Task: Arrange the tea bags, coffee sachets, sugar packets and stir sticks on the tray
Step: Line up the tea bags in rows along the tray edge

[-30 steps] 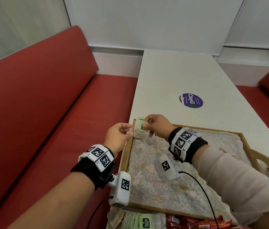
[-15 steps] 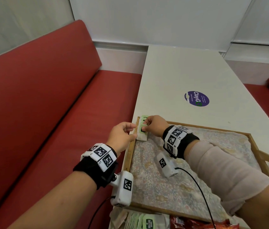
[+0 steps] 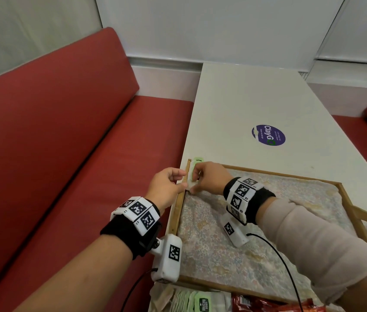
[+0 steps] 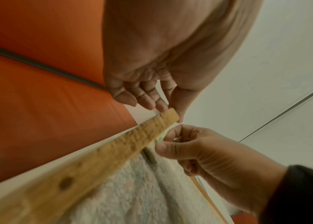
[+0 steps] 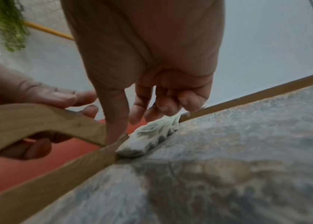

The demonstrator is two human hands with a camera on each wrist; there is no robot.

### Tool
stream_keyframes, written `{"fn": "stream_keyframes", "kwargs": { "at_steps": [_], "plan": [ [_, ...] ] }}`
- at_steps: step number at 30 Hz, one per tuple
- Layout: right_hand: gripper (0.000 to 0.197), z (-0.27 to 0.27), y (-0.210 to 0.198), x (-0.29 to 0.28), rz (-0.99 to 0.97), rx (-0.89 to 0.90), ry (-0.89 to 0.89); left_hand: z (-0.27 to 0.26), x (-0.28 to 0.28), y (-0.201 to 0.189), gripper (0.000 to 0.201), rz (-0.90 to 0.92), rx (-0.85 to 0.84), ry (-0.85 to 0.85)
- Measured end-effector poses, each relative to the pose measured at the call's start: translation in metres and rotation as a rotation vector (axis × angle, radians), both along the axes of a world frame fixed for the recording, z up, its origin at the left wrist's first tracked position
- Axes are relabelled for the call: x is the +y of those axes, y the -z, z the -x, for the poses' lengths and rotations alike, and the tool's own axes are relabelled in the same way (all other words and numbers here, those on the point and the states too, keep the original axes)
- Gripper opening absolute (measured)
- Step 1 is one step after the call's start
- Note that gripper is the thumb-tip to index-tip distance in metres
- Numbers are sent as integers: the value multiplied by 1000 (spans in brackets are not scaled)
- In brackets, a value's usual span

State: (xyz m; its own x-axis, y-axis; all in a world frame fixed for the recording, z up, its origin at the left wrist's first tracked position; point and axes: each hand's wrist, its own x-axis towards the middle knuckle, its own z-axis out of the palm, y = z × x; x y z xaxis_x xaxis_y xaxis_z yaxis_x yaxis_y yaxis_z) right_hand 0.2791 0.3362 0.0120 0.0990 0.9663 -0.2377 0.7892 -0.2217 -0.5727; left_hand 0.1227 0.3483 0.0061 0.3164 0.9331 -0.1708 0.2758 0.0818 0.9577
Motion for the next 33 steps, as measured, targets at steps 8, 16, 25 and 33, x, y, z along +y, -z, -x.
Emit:
{"fn": "stream_keyframes", "kwargs": {
  "at_steps": [8,16,25,33],
  "plan": [
    [29,0,3,4,33,-118,-55,0,2,2,26,3,-10,-4],
    [32,7,-24,-29,-35,19,-10,12,-17,-20,19,-71,-46,-45],
    [24,41,-49,-127,-90,112,34,57,-86,-43,19,-139,-19,14],
    [20,81,-49,-214,-48,110,0,95,-152,-39,16,-104,19,100]
  ]
}}
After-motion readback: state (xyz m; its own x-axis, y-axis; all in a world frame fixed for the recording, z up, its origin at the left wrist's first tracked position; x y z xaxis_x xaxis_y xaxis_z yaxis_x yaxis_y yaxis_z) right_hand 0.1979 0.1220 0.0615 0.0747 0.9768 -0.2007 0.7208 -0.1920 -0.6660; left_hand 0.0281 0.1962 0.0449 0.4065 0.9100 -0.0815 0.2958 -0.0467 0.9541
